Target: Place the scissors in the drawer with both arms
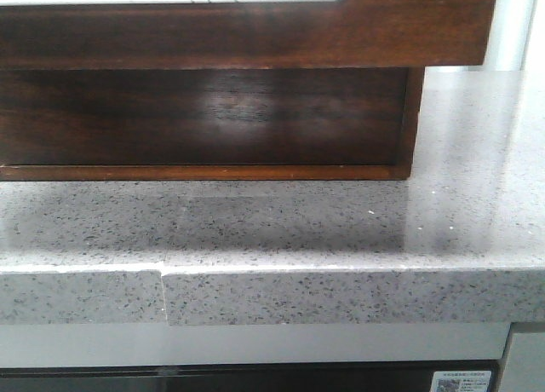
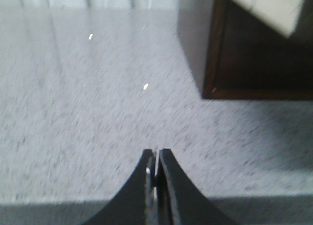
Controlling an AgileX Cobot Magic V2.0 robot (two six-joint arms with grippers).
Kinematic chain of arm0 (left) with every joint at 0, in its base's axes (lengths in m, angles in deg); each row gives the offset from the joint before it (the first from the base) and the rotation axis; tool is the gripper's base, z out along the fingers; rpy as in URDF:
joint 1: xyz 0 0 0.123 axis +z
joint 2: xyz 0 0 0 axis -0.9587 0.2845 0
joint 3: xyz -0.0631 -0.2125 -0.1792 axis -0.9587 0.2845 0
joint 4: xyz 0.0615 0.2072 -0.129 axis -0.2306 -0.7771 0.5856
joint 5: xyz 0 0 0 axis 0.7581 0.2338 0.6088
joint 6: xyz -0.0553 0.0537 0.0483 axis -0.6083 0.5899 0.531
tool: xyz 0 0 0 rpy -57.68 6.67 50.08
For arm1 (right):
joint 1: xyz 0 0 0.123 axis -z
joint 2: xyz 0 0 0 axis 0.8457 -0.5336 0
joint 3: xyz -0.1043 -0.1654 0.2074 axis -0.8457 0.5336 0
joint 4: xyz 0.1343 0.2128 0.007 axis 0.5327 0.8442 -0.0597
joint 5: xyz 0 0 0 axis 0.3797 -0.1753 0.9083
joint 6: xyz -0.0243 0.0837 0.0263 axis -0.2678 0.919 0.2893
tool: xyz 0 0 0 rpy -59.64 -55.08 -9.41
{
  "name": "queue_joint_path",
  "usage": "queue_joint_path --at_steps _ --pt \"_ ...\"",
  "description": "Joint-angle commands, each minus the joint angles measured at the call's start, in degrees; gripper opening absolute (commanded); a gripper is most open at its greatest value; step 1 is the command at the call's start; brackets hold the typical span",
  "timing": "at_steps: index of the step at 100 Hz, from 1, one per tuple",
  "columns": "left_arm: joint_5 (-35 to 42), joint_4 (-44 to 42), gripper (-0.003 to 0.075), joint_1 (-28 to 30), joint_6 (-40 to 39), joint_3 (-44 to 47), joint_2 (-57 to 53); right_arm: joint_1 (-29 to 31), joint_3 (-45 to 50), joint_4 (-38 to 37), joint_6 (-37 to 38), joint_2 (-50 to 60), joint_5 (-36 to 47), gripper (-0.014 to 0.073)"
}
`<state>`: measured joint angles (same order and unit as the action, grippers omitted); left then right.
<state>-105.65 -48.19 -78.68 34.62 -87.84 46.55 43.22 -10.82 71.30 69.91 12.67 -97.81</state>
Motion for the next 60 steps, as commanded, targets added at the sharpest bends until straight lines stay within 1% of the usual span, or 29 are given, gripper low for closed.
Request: queue_joint_path --at_steps 1,6,23,40,44,52,60 --pt "8.60 -5.60 -0.0020 0.22 -6.75 1.11 -1.92 0.21 -1.31 -0.19 -0.06 -0.44 3.77 -0.0069" --pt "11.37 -7.42 -0.0020 0.22 -7.94 2.10 -1.92 0.21 -1.31 -0.19 -0.06 -0.44 3.77 -0.0069" --pt "12.84 -7.00 -0.0020 0.22 -7.94 2.09 -1.92 0.21 -1.31 -0.19 -0.06 -0.44 3.77 -0.0069" --pt "16.71 -6.87 -0.0020 0.22 -7.94 2.09 -1.92 0.21 -1.31 -0.19 -0.06 -0.44 3.77 -0.0069" --pt "17.99 -6.01 -0.0020 0.22 -7.94 2.09 -1.92 0.21 -1.31 -0.19 -0.06 -0.44 3.77 -0.0069" --pt "19.01 -1.09 -0.0020 0.22 -7.94 2.09 -1.92 0.21 -1.31 -0.19 -0.06 -0.44 3.77 -0.0069" --pt "19.01 -0.49 -0.0020 0.22 -7.94 2.09 -1.83 0.21 -1.31 -0.19 -0.06 -0.44 3.77 -0.0069"
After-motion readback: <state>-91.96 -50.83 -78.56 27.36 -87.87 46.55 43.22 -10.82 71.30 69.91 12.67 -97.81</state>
